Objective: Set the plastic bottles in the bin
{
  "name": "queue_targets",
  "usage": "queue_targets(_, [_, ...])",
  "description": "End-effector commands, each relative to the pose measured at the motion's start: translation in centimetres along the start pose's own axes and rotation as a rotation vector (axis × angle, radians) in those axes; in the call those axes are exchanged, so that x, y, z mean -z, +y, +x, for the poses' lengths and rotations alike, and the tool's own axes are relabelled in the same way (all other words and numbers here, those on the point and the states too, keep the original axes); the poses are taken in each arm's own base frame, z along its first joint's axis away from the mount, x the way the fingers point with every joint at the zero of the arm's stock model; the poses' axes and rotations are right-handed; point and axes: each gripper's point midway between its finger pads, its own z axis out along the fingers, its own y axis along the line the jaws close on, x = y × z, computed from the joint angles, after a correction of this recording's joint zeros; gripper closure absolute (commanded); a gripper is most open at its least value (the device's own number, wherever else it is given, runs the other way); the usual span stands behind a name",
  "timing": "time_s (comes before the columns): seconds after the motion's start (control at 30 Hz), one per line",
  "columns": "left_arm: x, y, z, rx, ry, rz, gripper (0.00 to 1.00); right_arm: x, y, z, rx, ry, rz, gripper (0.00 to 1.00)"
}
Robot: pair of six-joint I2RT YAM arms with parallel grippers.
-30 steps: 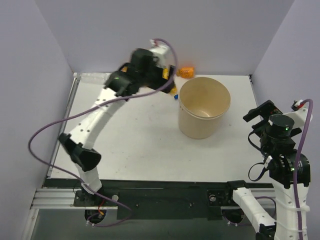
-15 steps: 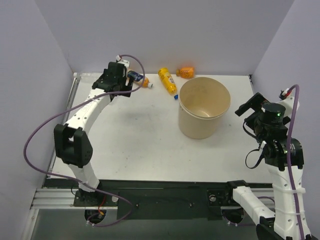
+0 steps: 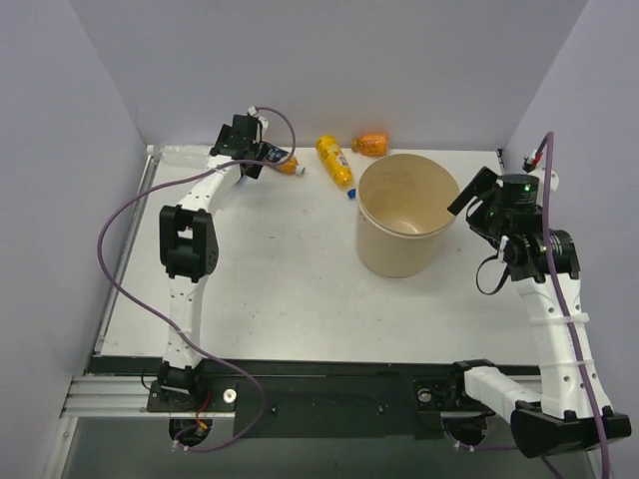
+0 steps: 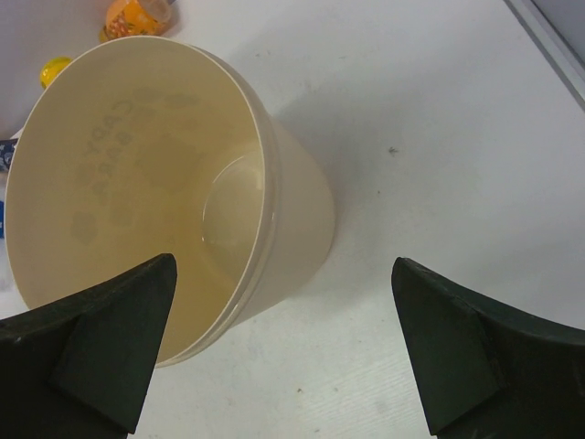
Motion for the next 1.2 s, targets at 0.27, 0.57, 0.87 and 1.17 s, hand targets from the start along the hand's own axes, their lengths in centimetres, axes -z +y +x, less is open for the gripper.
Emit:
queue_targets(0.27, [-6.0,0.2,1.9,0.05,0.016,0.134,0.05,-1.6,2.6,-1.2,0.031,0.01,-0.05,0.02])
queue_targets(0.57, [-7.0,-2.1,6.2,0.046,0.116,0.224,0.23,-2.3,3.3,-0.9,0.023,0.032,-0.066,0.02])
queue_targets(0.87, [0.2,1.1,5.7,0.107,0.05,0.183,0.47,-1.4,4.8,-0.5,0.0,0.062,-0.141,0.03])
queue_targets(1.17, [17.6,1.1,1.0,0.206,-0.171,0.44,0.47,1.6,1.9,-0.4,0.01,-0.009,-0.109,0.03])
